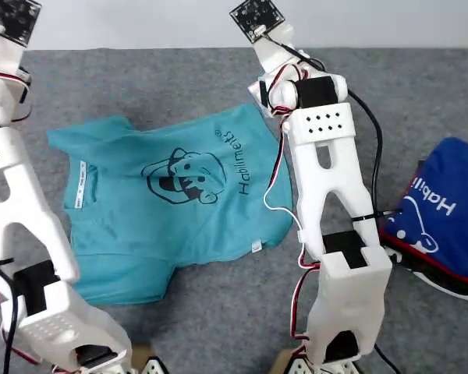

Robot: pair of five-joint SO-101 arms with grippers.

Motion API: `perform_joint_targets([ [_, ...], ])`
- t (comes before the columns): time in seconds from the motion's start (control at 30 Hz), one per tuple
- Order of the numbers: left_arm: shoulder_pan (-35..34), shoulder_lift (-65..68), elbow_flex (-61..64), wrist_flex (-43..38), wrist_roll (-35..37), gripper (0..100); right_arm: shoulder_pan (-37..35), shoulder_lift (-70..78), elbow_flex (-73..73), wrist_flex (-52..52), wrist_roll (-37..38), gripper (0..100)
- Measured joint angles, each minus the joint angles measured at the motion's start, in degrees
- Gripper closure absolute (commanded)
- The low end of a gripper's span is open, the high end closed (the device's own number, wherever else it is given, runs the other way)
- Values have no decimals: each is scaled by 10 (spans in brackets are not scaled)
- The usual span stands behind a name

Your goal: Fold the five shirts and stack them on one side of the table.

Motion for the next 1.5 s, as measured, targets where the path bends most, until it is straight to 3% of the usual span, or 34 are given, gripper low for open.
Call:
perform_joint_targets([
  [0.13,2,-11,0,52,-2,839,0,-5,-2,62,0,799],
  [0.4,41,-78,0,305,-85,935,-1,-61,-2,219,0,799],
  [0.53,47,-93,10,375,-88,934,-1,-77,-2,287,0,799],
  [0.73,39,-180,147,378,-117,930,-1,-109,1,331,-4,800],
  [1.03,16,-370,536,375,-268,866,6,-178,110,332,-4,800],
  [1.13,-15,-389,627,332,-306,852,23,-191,145,332,-4,800],
  [1.3,-57,-383,702,265,-373,830,44,-214,195,332,-4,800],
  [1.5,-61,-342,733,219,-410,830,55,-241,225,332,-4,800],
])
